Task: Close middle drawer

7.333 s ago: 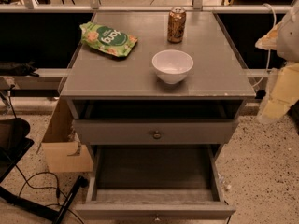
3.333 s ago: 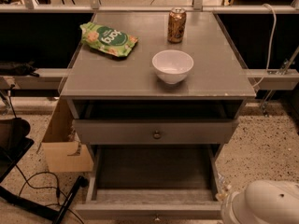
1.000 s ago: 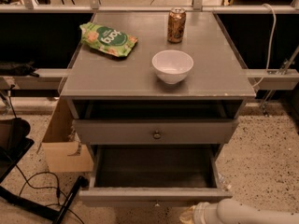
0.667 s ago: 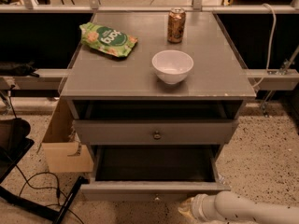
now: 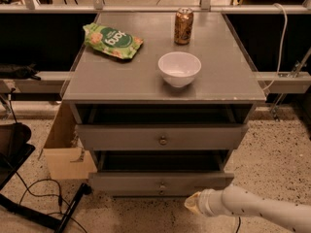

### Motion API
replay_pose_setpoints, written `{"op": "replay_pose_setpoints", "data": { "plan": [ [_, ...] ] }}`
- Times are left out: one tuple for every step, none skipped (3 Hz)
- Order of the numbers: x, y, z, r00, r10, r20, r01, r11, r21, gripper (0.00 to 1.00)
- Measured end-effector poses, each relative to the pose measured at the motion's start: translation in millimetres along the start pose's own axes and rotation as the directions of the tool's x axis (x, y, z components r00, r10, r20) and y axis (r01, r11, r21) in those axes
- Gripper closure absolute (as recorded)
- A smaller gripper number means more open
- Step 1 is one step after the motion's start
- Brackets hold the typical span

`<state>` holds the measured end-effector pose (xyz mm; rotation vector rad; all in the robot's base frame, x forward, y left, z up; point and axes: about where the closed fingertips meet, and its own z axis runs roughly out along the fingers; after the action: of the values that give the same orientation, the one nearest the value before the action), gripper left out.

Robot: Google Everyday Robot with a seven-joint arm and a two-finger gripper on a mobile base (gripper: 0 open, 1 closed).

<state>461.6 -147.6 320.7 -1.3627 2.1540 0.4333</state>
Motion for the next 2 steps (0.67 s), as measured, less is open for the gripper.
{"op": "replay_pose_setpoints", "data": {
  "plan": [
    [-26,-44,-3,1.000,-0.023,0.018,0.023,0.9987,0.045,1.00],
    [-48,-80,-6,0.999,-0.039,0.032,0.037,0.9958,0.084,1.00]
  ]
}}
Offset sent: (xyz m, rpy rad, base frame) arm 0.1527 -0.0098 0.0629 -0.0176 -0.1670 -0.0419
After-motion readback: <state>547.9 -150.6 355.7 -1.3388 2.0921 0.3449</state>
